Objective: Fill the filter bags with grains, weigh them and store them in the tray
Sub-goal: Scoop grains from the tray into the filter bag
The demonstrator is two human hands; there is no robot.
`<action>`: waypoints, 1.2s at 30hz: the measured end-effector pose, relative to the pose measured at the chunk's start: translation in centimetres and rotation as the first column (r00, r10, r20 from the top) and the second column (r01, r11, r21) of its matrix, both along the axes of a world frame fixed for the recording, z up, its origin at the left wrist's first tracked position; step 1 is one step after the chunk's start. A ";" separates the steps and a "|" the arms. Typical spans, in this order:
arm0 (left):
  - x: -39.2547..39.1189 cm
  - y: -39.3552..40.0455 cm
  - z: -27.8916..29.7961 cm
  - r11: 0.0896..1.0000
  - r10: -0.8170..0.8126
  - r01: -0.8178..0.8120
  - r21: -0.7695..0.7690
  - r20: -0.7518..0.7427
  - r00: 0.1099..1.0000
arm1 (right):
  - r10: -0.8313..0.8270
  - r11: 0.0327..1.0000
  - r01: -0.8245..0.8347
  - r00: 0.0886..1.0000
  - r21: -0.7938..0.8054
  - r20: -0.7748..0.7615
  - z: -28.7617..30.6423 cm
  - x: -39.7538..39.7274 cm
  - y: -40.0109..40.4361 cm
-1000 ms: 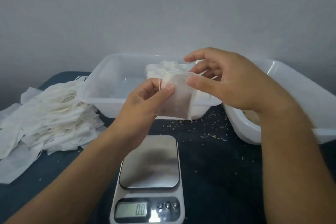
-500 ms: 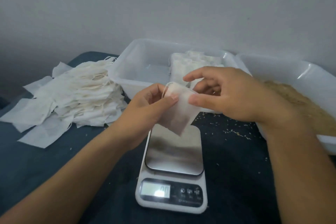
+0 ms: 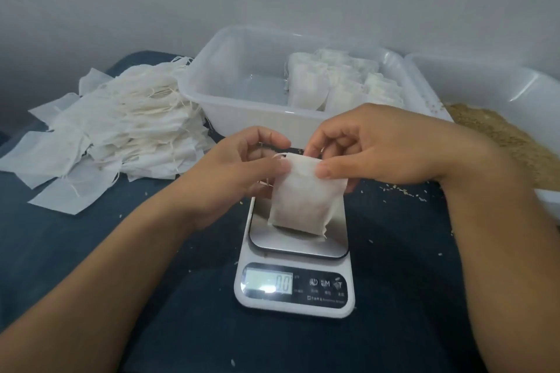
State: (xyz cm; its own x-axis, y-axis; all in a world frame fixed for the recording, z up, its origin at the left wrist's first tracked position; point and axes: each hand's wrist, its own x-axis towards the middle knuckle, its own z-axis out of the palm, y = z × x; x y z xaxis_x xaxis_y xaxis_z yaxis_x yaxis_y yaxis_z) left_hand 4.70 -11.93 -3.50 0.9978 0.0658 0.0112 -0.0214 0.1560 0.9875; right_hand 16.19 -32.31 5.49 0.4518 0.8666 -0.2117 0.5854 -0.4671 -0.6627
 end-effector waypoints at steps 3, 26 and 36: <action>0.4 -0.2 -0.7 0.965 0.116 -0.106 0.240 -0.027 0.993 | -0.006 0.989 0.026 0.990 -0.145 0.138 -1.4 0.6 0.6; 1.8 1.7 -1.3 0.713 0.518 -0.520 0.470 0.147 0.843 | -0.203 0.960 0.257 0.912 -0.110 0.357 0.7 2.3 -1.9; 1.7 1.5 -1.3 0.723 0.502 -0.512 0.463 0.156 0.851 | -0.096 0.947 0.199 0.925 -0.253 0.366 -1.6 2.6 0.1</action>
State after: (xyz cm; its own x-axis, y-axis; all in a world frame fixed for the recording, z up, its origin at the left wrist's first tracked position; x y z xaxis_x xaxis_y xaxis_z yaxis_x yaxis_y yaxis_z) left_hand 6.39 -10.48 -4.84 0.8163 0.5433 0.1962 0.0199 -0.3660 0.9304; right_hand 18.80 -32.25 3.91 0.6585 0.7123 -0.2429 0.6629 -0.7018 -0.2610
